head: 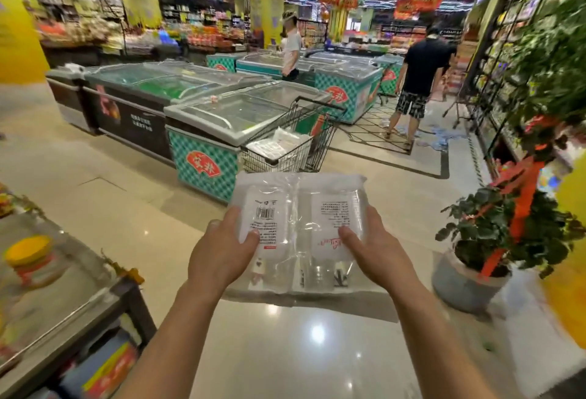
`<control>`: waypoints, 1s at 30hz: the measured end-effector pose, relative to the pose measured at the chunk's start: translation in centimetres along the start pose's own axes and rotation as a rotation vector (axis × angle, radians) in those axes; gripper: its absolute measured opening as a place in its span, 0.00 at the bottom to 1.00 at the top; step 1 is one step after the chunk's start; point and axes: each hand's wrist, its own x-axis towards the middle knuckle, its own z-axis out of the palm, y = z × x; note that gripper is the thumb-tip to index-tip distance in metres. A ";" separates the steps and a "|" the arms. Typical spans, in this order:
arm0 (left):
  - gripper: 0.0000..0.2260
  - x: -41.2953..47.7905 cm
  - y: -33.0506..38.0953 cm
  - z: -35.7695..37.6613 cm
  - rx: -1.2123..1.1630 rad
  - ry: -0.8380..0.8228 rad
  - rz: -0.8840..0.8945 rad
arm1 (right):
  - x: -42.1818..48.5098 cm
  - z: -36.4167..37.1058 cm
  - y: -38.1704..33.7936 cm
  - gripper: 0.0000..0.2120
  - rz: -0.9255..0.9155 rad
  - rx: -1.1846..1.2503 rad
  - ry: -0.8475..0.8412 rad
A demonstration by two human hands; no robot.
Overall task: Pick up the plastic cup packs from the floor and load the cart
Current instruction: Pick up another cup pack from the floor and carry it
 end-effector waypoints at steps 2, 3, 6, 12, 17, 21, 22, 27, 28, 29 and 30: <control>0.25 4.9 -0.9 1.6 -0.008 0.011 0.016 | 4.7 1.4 0.0 0.32 -0.009 -0.002 0.011; 0.25 7.4 -1.3 2.3 -0.011 0.012 0.027 | 7.1 2.1 -0.1 0.32 -0.008 -0.001 0.017; 0.26 15.3 -2.2 4.0 -0.020 0.022 0.052 | 14.6 4.0 -0.9 0.31 0.006 -0.004 0.021; 0.24 29.9 -3.6 5.6 -0.003 0.029 0.065 | 28.8 7.2 -3.8 0.30 0.027 0.012 0.042; 0.25 38.8 -5.1 7.0 0.000 0.002 0.049 | 37.6 10.1 -4.9 0.29 0.059 0.053 0.037; 0.25 44.9 -5.7 8.5 -0.003 0.003 0.014 | 44.5 12.1 -4.9 0.29 0.054 0.066 0.016; 0.24 46.4 -5.9 9.0 -0.007 0.008 0.010 | 46.2 12.6 -4.8 0.29 0.048 0.072 0.011; 0.23 53.7 -6.0 12.0 0.007 0.009 -0.012 | 55.0 14.7 -3.4 0.30 0.015 0.105 -0.005; 0.22 55.4 -5.7 12.7 0.009 0.010 -0.016 | 57.1 15.1 -2.9 0.29 0.018 0.116 -0.009; 0.21 57.2 -5.5 13.5 0.010 0.010 -0.020 | 59.3 15.4 -2.4 0.29 0.019 0.129 -0.014; 0.21 59.0 -5.1 14.3 0.012 0.010 -0.022 | 61.5 15.7 -2.0 0.28 0.019 0.141 -0.023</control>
